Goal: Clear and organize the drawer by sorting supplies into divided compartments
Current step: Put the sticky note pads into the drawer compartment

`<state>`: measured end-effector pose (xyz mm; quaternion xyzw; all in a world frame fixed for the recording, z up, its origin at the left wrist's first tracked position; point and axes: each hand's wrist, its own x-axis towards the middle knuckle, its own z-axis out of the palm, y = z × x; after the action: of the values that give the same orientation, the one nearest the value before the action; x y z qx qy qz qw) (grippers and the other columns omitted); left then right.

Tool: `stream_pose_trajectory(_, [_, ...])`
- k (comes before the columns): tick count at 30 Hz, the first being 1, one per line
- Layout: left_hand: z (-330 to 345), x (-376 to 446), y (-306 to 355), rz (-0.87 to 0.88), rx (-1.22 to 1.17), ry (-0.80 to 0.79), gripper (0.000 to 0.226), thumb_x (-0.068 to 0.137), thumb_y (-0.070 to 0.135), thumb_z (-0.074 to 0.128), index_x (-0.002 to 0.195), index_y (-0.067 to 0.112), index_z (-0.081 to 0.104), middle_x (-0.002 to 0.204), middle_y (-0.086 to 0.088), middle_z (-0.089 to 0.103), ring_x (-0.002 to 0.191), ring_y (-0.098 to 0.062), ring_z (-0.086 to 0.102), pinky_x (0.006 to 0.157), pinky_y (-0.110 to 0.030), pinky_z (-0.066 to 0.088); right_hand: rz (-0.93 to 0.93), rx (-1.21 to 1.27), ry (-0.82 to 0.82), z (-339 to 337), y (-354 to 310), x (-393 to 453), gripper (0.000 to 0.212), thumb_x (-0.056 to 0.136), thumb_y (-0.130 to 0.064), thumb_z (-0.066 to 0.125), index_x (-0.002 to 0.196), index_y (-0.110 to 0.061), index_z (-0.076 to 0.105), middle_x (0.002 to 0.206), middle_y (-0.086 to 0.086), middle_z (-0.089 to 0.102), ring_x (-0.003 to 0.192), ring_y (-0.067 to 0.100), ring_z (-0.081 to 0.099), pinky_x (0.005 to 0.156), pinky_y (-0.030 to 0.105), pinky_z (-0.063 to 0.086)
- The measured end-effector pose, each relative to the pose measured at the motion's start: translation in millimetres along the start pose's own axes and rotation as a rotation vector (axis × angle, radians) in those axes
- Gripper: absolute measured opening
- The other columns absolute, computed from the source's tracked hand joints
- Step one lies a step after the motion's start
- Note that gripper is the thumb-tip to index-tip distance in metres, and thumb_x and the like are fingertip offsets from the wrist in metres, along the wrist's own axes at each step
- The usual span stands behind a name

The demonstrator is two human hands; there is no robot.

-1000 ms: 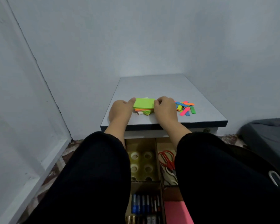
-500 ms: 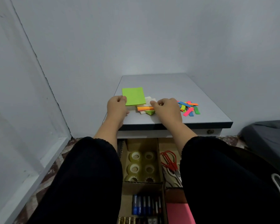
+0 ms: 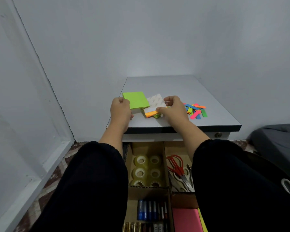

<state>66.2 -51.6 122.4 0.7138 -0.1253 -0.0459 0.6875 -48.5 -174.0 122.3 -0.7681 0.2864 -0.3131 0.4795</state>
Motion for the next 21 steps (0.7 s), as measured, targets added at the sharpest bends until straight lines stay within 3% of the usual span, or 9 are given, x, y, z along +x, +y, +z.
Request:
stream_pose_trajectory(3, [0, -1, 0, 0.010, 0.005, 0.008, 0.021, 0.098, 0.018, 0.040, 0.116, 0.009, 0.049, 0.096, -0.012, 0.054, 0.056, -0.015, 0.048, 0.049, -0.026, 0.042, -0.027, 0.058, 0.018, -1, 1, -3, 0.041, 0.086, -0.018, 0.067, 0.121, -0.027, 0.048, 0.117, -0.001, 0.055, 0.101, 0.014, 0.054, 0.070, 0.023, 0.046])
stream_pose_trajectory(6, [-1, -2, 0, 0.016, -0.004, 0.011, 0.017, 0.097, 0.016, 0.040, 0.110, 0.010, 0.048, 0.094, -0.012, 0.053, 0.055, -0.016, 0.047, 0.047, -0.026, 0.040, -0.193, -0.234, 0.064, 0, 3, -9, 0.042, 0.086, -0.039, 0.063, 0.126, -0.028, 0.055, 0.131, -0.002, 0.051, 0.119, 0.018, 0.044, 0.091, 0.030, 0.040])
stream_pose_trajectory(8, [0, -1, 0, 0.016, -0.010, 0.016, 0.015, 0.097, 0.016, 0.041, 0.108, 0.010, 0.048, 0.094, -0.013, 0.053, 0.054, -0.016, 0.047, 0.047, -0.025, 0.040, -0.284, -0.471, 0.035, 2, 3, -13, 0.056, 0.083, -0.057, 0.060, 0.131, -0.030, 0.055, 0.140, -0.006, 0.047, 0.128, 0.020, 0.035, 0.100, 0.039, 0.033])
stream_pose_trajectory(12, [0, -1, 0, 0.016, -0.012, 0.031, 0.020, 0.096, 0.016, 0.041, 0.113, 0.009, 0.049, 0.094, -0.013, 0.054, 0.052, -0.015, 0.048, 0.046, -0.025, 0.041, -0.349, -0.774, -0.041, 8, 3, -15, 0.060, 0.084, -0.066, 0.051, 0.134, -0.033, 0.052, 0.143, -0.011, 0.044, 0.130, 0.020, 0.030, 0.099, 0.043, 0.026])
stream_pose_trajectory(16, [-1, -1, 1, 0.010, -0.056, 0.051, 0.015, 0.096, 0.015, 0.039, 0.108, 0.010, 0.048, 0.084, -0.011, 0.053, 0.049, -0.015, 0.046, 0.046, -0.025, 0.040, -0.402, -0.654, 0.026, 10, 8, -13, 0.041, 0.093, -0.055, 0.046, 0.125, -0.033, 0.062, 0.131, -0.010, 0.055, 0.120, 0.018, 0.036, 0.089, 0.036, 0.026])
stream_pose_trajectory(21, [-1, -2, 1, 0.002, -0.100, 0.072, 0.013, 0.097, 0.014, 0.037, 0.107, 0.014, 0.045, 0.089, -0.010, 0.053, 0.052, -0.014, 0.046, 0.045, -0.025, 0.039, -0.430, -0.245, 0.151, 11, 11, -13, 0.034, 0.097, -0.039, 0.050, 0.121, -0.022, 0.067, 0.107, -0.003, 0.058, 0.106, 0.016, 0.041, 0.084, 0.028, 0.039])
